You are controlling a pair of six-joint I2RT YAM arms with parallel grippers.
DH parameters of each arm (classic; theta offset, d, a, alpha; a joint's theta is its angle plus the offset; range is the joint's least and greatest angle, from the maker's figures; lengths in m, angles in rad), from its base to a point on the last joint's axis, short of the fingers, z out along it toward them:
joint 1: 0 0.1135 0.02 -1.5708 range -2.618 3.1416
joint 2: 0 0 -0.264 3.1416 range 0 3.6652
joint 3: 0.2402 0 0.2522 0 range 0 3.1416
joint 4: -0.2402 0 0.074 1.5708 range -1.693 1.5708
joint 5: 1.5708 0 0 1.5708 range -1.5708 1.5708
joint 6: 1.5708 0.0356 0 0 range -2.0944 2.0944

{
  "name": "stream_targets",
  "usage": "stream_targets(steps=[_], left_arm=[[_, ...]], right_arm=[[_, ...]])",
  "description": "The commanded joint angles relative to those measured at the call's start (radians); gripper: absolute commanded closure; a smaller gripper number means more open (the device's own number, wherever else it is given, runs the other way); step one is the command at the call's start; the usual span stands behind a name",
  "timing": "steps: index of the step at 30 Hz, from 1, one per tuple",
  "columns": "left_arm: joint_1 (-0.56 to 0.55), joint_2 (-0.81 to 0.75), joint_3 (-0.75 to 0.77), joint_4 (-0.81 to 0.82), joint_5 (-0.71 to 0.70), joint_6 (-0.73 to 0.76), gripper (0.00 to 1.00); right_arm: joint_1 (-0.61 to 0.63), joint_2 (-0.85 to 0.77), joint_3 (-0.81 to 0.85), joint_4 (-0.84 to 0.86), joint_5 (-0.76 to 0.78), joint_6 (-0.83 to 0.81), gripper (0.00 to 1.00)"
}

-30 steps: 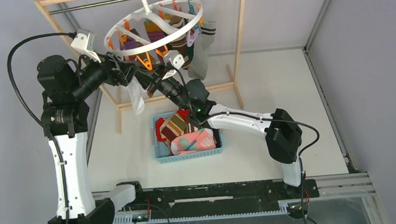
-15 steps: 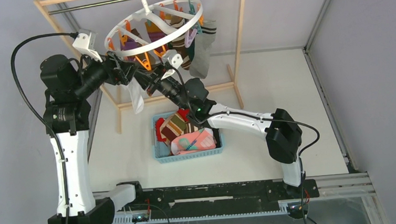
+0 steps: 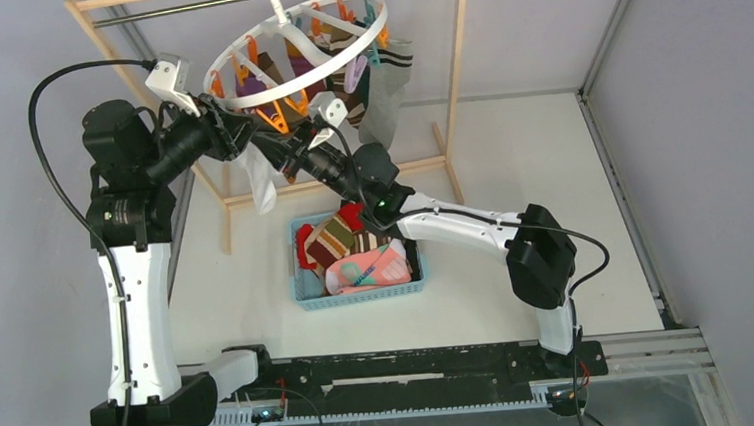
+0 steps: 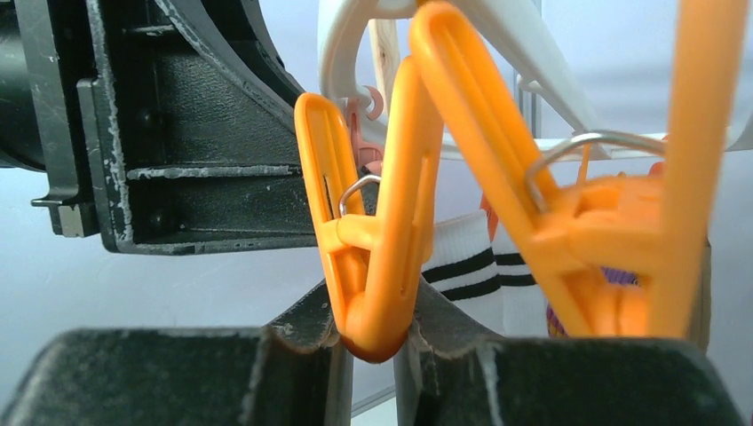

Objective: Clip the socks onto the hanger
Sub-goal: Open the clamp at the hanger.

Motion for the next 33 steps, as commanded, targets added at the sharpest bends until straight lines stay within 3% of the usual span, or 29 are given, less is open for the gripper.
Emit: stream_targets(steps=[1,7,12,14,15,16,21,26,29,33], left_arm=[[0.002,0.006,0.039,0.032,-0.024,-0.005,0.65],[0.002,-0.009,0.039,0.034,-0.031,-0.008,0.8],[0.002,-0.017,0.039,0.028,-0.027,-0.019,0.83],[0.002,-0.017,0.041,0.026,-0.026,-0.031,0.85],[0.002,-0.017,0.043,0.024,-0.026,-0.037,0.86],[0.002,-0.017,0.044,0.021,-0.026,-0.044,0.87],[0.002,-0.019,0.049,0.009,-0.013,-0.084,0.91],[0.002,-0.025,0.061,-0.01,-0.008,-0.1,0.92],[0.002,-0.024,0.063,-0.021,-0.006,-0.107,0.92],[0.002,-0.019,0.057,-0.032,0.008,-0.113,0.93]], right_arm=[[0.003,-0.054,0.001,0.012,-0.056,0.011,0.93],[-0.013,-0.094,-0.06,0.039,-0.038,0.042,0.71],[-0.029,-0.175,-0.201,0.06,-0.006,0.064,0.44],[-0.038,-0.22,-0.268,0.048,-0.002,0.079,0.23],[-0.041,-0.243,-0.3,0.034,0.004,0.083,0.08],[-0.045,-0.264,-0.333,0.013,0.016,0.09,0.02],[-0.06,-0.381,-0.48,-0.122,0.076,0.166,0.01],[-0.085,-0.443,-0.515,-0.481,0.183,0.248,0.01],[-0.136,-0.437,-0.54,-0.67,0.16,0.358,0.03],[-0.175,-0.449,-0.649,-0.673,0.076,0.398,0.13]])
